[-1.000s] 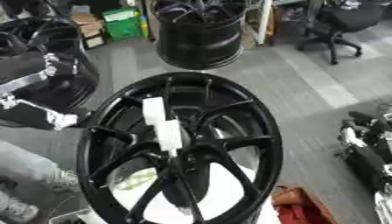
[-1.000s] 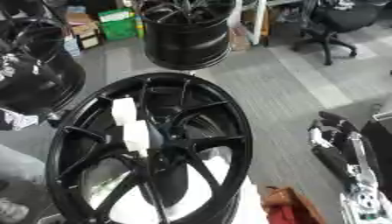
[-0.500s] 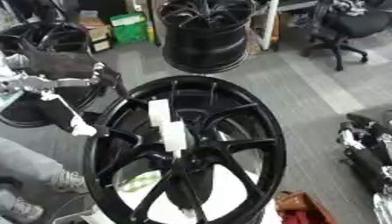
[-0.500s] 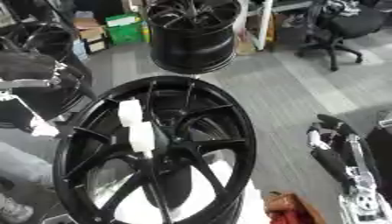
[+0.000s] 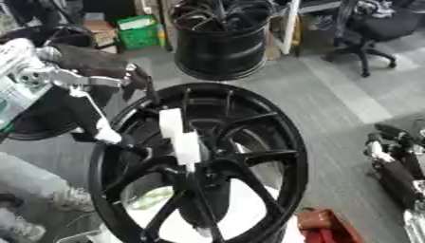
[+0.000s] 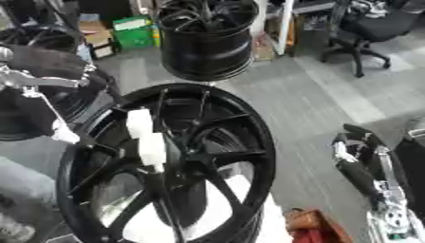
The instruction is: Pull the pin out of the wheel hub.
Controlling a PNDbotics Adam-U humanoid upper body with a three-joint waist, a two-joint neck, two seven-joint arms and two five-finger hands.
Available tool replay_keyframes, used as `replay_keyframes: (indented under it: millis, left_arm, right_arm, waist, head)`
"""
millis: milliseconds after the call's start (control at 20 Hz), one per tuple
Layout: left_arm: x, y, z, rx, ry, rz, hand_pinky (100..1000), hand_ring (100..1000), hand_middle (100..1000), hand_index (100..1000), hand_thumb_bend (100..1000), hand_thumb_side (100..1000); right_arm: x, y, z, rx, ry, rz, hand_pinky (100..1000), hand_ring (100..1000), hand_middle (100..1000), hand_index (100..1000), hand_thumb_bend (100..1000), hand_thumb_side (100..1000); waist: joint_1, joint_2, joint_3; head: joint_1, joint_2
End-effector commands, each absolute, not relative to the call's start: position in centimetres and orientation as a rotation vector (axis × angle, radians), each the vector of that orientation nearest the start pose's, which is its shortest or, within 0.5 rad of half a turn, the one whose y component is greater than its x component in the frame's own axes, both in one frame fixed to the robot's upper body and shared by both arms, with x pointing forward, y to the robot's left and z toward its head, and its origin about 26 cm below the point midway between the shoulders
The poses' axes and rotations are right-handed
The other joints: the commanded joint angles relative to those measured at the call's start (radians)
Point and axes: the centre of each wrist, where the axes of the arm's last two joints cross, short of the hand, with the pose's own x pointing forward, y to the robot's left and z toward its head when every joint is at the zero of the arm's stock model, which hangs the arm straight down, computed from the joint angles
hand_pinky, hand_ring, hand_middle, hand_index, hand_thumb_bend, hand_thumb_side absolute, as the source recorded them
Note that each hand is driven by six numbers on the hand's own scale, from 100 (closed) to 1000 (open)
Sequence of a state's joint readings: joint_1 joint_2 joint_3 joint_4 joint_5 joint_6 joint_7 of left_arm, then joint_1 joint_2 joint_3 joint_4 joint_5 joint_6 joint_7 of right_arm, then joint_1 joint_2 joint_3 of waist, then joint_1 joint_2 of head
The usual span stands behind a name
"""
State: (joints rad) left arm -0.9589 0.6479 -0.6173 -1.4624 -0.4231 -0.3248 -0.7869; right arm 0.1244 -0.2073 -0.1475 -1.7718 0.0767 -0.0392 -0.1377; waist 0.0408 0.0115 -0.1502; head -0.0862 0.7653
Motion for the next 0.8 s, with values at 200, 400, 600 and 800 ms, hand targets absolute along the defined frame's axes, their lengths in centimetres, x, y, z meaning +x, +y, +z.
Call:
replay_keyframes:
  millis: [200,400,600,800]
  left_arm:
    - [40.6,17.7,27.0,-0.501,1.682,3.035,667,588,781,867,503,507]
    - [40.9,17.0,26.5,-0.519,1.65,3.042,658,582,786,868,499,507]
    - [41.2,16.4,25.9,-0.532,1.621,3.049,647,571,788,867,482,492]
    - [41.5,16.0,25.5,-0.542,1.616,3.055,666,602,788,862,479,485]
  right_arm:
    - [24.2,-33.4,3.7,-0.478,-1.715,0.027,640,525,643,784,100,346]
    - [24.2,-33.3,3.7,-0.473,-1.717,0.029,640,525,643,784,100,346]
    - [24.3,-33.2,3.7,-0.469,-1.719,0.03,640,524,643,784,100,346]
    - [24.4,-33.2,3.7,-0.464,-1.721,0.031,640,524,642,783,100,346]
  waist:
    - [-0.006,-0.008,-0.005]
    - [-0.007,-0.007,-0.009]
    - [-0.008,-0.007,-0.011]
    - [-0.01,-0.007,-0.014]
  head:
    - [0.007,0.005]
    - [0.008,0.005]
    - [0.011,0.005]
    - [0.013,0.005]
